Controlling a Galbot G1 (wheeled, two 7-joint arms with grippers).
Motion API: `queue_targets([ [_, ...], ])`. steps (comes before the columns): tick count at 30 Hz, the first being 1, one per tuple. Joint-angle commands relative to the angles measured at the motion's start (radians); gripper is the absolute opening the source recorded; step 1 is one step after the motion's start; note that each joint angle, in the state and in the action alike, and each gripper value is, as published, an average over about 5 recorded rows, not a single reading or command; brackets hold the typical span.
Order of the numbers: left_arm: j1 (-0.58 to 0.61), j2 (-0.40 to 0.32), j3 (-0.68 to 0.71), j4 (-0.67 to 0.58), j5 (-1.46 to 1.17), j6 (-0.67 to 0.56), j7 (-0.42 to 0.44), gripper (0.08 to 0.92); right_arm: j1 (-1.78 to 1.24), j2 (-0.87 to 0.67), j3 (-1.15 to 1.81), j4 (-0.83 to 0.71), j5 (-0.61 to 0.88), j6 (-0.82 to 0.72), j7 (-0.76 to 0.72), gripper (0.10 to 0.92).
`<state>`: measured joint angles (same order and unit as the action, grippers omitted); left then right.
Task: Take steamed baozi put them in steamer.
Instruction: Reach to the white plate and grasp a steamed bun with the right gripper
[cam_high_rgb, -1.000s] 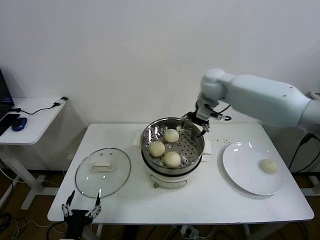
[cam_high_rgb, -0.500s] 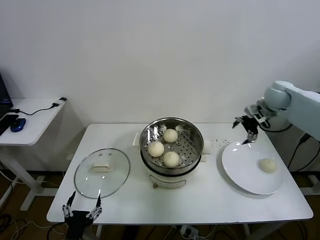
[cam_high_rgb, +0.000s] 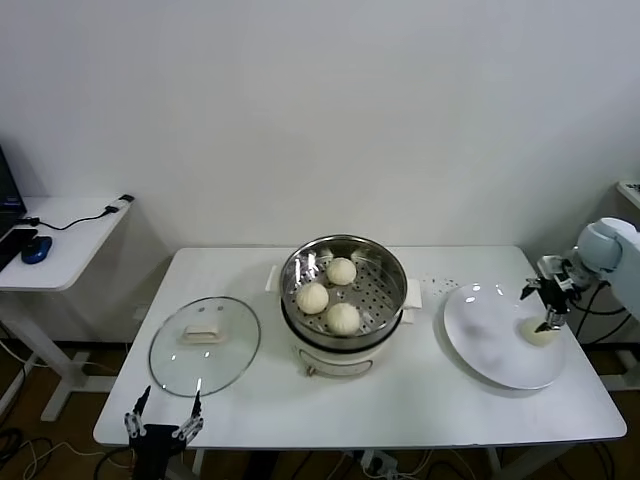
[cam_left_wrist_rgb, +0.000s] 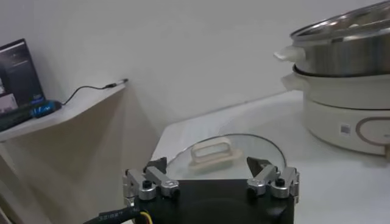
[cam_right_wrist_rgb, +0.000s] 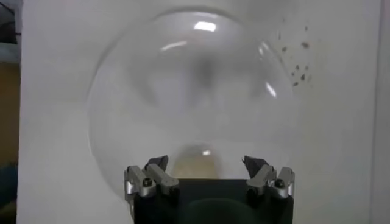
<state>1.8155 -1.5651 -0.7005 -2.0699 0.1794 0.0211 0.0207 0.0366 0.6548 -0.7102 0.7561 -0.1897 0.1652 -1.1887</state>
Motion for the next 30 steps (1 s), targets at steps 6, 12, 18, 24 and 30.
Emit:
queue_targets([
  [6,-0.003,-0.001,0.001,0.015,0.001,0.000,-0.007,0.823,-0.129,0.136,0.272,-0.260,-0.252,0.084,0.001,0.823],
  [12,-0.001,-0.001,0.001,0.019,0.003,0.000,-0.008,0.823,-0.126,0.193,0.321,-0.311,-0.295,0.101,0.020,0.823],
  [18,0.001,-0.002,0.001,0.021,0.003,-0.001,-0.009,0.823,-0.103,0.235,0.355,-0.358,-0.333,0.116,0.026,0.823],
  [24,0.004,-0.002,-0.001,0.023,0.002,-0.004,-0.009,0.823,-0.094,0.243,0.371,-0.377,-0.374,0.124,0.012,0.823],
  [30,0.006,-0.002,0.001,0.023,0.002,-0.006,-0.010,0.823,-0.086,0.241,0.374,-0.378,-0.376,0.121,0.001,0.750],
])
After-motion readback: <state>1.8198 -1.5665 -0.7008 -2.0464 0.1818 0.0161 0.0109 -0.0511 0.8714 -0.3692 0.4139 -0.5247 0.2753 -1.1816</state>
